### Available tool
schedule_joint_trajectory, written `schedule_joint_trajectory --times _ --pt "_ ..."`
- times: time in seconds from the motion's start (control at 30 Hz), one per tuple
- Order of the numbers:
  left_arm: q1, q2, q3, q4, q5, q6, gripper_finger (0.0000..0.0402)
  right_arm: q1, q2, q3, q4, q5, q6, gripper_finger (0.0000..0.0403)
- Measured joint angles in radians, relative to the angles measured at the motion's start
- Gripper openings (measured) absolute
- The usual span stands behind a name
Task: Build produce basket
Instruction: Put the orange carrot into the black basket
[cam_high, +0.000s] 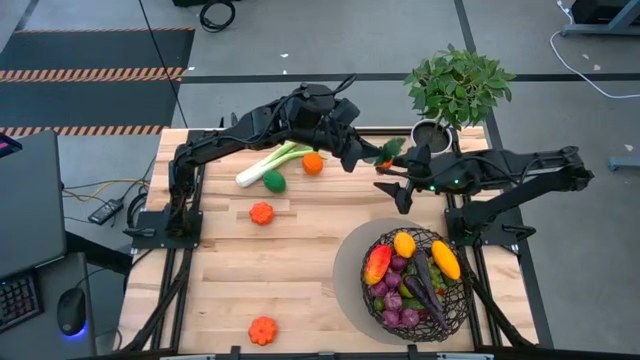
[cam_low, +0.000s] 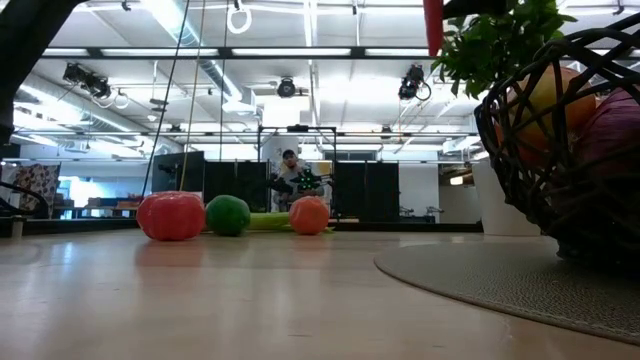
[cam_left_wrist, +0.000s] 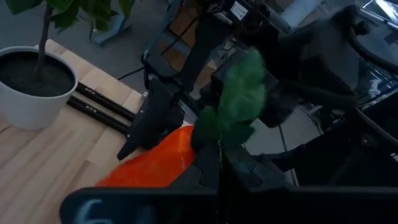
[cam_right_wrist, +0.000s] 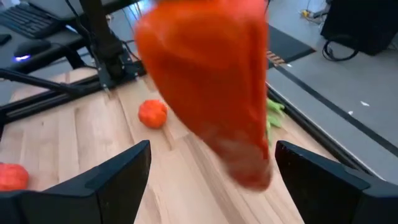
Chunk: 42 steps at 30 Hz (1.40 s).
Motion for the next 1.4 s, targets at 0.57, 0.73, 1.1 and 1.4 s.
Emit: schedule_joint_trajectory --times 0.57,0.73,1.1,1.4 --pt "-0.009 0.000 0.000 -0.005 -0.002 0.036 0.0008 -0.024 0.024 0.000 0.028 -0.004 -0.048 0.0115" --pt "0.002 0.001 0.000 -0.003 0.002 0.044 0.0029 -0.024 0.024 0.000 0.015 -0.056 -0.048 0.0086" --pt "0.008 0.001 0.000 0.001 0.020 0.050 0.0191 -0.031 0.024 0.000 0.016 -0.057 -0.048 0.0099" --pt "0.031 -0.008 0.000 0.000 0.031 0.089 0.0305 -0.044 0.023 0.000 -0.048 -0.186 0.022 0.0092"
